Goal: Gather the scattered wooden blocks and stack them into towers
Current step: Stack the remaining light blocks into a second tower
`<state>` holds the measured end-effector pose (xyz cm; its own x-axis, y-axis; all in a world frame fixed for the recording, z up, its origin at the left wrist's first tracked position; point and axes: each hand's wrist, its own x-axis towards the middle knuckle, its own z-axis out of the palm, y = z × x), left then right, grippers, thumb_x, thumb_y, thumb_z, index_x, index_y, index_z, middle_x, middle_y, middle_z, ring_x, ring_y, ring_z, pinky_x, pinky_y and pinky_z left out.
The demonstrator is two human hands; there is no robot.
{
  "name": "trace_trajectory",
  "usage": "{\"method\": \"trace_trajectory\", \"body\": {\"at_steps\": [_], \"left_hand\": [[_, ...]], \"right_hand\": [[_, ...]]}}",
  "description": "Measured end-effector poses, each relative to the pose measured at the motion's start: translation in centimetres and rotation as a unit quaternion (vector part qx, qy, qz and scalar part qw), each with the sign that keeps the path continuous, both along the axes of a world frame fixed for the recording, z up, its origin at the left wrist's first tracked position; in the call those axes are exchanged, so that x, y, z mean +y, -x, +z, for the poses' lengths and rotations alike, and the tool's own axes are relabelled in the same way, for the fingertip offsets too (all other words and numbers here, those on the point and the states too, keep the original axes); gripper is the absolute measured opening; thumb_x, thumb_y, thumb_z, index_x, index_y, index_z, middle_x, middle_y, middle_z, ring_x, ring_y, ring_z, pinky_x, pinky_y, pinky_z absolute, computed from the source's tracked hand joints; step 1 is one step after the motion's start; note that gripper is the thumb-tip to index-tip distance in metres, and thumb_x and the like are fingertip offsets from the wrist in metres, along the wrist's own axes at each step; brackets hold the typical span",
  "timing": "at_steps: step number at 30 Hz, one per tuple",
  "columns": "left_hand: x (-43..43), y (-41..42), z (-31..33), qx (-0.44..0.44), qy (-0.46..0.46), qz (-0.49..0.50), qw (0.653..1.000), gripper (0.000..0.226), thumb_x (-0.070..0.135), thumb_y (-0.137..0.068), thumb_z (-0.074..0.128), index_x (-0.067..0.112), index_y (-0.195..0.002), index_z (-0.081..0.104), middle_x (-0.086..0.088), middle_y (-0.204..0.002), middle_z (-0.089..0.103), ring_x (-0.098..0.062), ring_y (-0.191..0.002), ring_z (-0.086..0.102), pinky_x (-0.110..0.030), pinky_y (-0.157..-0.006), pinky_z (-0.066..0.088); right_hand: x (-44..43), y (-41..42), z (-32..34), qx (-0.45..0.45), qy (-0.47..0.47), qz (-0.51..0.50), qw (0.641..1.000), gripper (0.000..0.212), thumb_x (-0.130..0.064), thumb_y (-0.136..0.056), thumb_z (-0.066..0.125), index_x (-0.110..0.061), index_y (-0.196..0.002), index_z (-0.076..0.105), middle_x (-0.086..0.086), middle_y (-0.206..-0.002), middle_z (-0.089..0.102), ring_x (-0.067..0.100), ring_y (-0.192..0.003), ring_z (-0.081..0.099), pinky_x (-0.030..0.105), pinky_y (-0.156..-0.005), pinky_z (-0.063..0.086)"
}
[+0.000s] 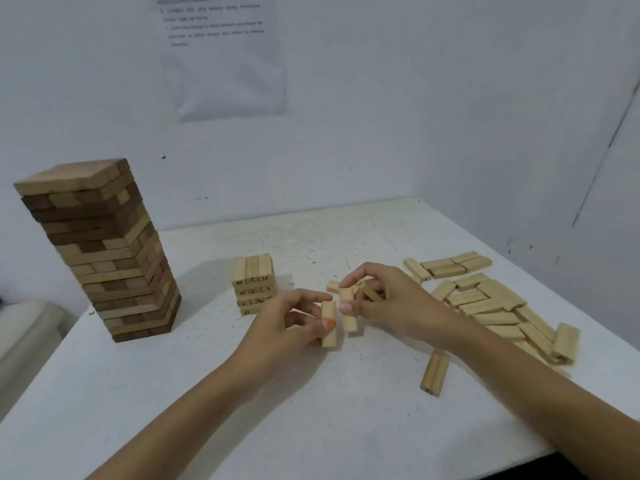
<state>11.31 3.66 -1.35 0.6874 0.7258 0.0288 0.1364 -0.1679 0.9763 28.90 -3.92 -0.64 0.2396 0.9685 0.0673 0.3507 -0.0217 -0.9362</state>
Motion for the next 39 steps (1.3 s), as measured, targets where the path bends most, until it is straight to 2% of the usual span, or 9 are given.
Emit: {"method": "trace_trajectory", "body": {"at_steps": [5,9,12,16,18,22,26,29,39], "left_hand": [[0.0,2.5,-0.6,-0.008,0.027,0.045,0.999,0.023,0.002,-0.085,0.067,0.013,-0.105,0.069,-0.008,-0.087,0.062,-0.016,-0.078,0.065,-0.013,-0.065,0.051],[0.7,3.6,-1.1,0.01,-0.001,0.081,0.997,0.023,0.004,-0.083,0.07,0.018,-0.102,0.069,-0.006,-0.085,0.062,-0.009,-0.074,0.061,-0.013,-0.066,0.05],[0.3,3.7,-1.6,0.016,-0.017,0.101,0.995,0.021,0.009,-0.085,0.068,0.019,-0.103,0.067,-0.001,-0.086,0.063,0.002,-0.071,0.058,-0.008,-0.065,0.046],[0.3,3.6,-2.0,0.051,-0.077,0.122,0.988,0.022,0.013,-0.086,0.068,0.017,-0.108,0.066,0.001,-0.094,0.061,-0.003,-0.082,0.056,-0.005,-0.066,0.044],[0.3,3.6,-1.9,0.052,-0.071,0.123,0.988,0.022,0.013,-0.086,0.069,0.017,-0.107,0.067,-0.001,-0.094,0.061,-0.008,-0.084,0.056,-0.005,-0.064,0.044],[0.1,3.7,-1.7,0.036,-0.032,0.14,0.989,0.018,0.018,-0.09,0.064,0.017,-0.107,0.068,-0.002,-0.093,0.063,-0.006,-0.081,0.056,-0.004,-0.061,0.043],[0.5,4.0,-1.7,0.058,-0.058,0.151,0.985,0.016,0.018,-0.091,0.063,0.019,-0.105,0.069,0.0,-0.092,0.068,-0.009,-0.085,0.062,-0.009,-0.071,0.046],[0.4,4.1,-1.5,0.035,-0.031,0.151,0.987,0.012,0.01,-0.089,0.064,0.013,-0.1,0.069,-0.008,-0.088,0.07,-0.008,-0.073,0.066,-0.011,-0.069,0.05],[0.0,3.9,-1.6,0.013,-0.045,0.13,0.99,0.018,0.002,-0.086,0.066,0.006,-0.104,0.068,-0.016,-0.096,0.066,-0.02,-0.086,0.067,-0.013,-0.066,0.052]], "right_hand": [[1.8,2.3,-0.9,0.006,0.015,0.02,1.0,0.016,-0.012,-0.089,0.068,-0.01,-0.104,0.062,-0.015,-0.05,0.05,0.001,-0.052,0.051,0.023,-0.063,0.048],[2.3,3.9,-1.1,-0.005,0.018,0.025,1.0,0.014,-0.014,-0.088,0.069,-0.011,-0.102,0.065,-0.009,-0.065,0.055,0.005,-0.063,0.055,0.018,-0.065,0.049],[2.1,4.5,-1.1,-0.085,0.024,0.017,0.996,0.014,-0.024,-0.089,0.068,-0.017,-0.101,0.065,-0.01,-0.08,0.057,-0.001,-0.072,0.052,0.005,-0.059,0.038],[1.5,4.8,-1.4,-0.16,0.025,0.01,0.987,0.012,-0.028,-0.095,0.059,-0.023,-0.105,0.061,-0.008,-0.099,0.054,-0.002,-0.086,0.048,0.012,-0.065,0.035],[1.3,4.7,-1.2,-0.119,0.045,0.006,0.992,0.013,-0.029,-0.099,0.048,-0.026,-0.106,0.059,-0.008,-0.108,0.05,0.0,-0.094,0.046,0.017,-0.076,0.036],[1.3,4.0,-0.7,0.03,0.084,-0.01,0.996,0.031,-0.016,-0.094,0.04,-0.029,-0.094,0.068,-0.011,-0.083,0.048,0.005,-0.08,0.047,0.028,-0.084,0.038],[0.8,3.6,-1.1,0.014,0.041,-0.022,0.999,0.024,-0.012,-0.093,0.051,-0.025,-0.093,0.072,-0.016,-0.06,0.046,0.005,-0.059,0.043,0.022,-0.064,0.038],[0.7,3.3,-1.4,-0.025,0.008,-0.054,0.998,0.013,-0.016,-0.089,0.064,-0.025,-0.09,0.074,-0.023,-0.047,0.047,-0.003,-0.049,0.043,0.013,-0.055,0.034],[1.2,3.8,-2.4,-0.1,-0.029,-0.11,0.988,0.01,-0.012,-0.085,0.073,-0.014,-0.094,0.07,-0.001,-0.068,0.06,-0.003,-0.05,0.051,0.012,-0.054,0.043]]}}
